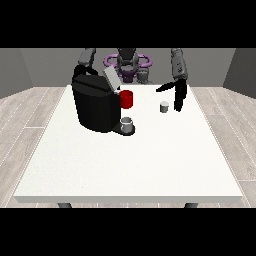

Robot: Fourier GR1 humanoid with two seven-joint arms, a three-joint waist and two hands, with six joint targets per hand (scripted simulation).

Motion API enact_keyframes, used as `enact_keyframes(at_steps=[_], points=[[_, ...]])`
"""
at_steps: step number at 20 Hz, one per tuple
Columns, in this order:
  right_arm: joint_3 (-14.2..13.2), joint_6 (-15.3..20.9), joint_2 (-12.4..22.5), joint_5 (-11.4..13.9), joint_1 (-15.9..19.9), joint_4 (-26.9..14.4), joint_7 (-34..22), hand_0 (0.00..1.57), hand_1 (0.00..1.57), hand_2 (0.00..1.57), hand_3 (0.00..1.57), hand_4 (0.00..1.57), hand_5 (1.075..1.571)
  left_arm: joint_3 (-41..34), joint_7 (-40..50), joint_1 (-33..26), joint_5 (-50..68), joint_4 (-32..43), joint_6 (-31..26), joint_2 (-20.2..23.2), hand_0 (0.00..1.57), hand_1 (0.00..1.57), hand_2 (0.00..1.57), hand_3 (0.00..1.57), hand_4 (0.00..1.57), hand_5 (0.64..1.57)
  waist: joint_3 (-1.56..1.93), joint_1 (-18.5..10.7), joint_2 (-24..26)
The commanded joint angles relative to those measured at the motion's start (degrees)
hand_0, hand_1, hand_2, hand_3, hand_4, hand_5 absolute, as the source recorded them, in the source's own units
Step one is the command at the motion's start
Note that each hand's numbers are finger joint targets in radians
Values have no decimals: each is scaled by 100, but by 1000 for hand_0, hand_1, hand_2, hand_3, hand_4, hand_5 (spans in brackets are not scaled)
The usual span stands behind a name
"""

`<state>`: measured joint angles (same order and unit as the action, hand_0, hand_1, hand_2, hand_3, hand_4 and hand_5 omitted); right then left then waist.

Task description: Insert the coffee pod into the coffee machine and close the lid

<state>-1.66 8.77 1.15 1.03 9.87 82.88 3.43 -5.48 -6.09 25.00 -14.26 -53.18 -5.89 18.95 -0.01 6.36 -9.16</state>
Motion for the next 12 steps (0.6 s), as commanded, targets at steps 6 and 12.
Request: enact_keyframes(at_steps=[6, 12], points=[[97, -15, 45, 79, 120, 16, -271, 0, 0, 0, 0, 427, 1571, -130, -410, 309, -504, 1137, 410, 193, 807, 807, 847, 501, 0, 1571, -2, 226, -168], [59, -42, -19, 2, 156, -229, -155, 0, 0, 0, 0, 453, 1571, 309, -304, 402, -1119, 1324, 564, 129, 600, 600, 715, 469, 0, 1571, -1, 219, -77]])
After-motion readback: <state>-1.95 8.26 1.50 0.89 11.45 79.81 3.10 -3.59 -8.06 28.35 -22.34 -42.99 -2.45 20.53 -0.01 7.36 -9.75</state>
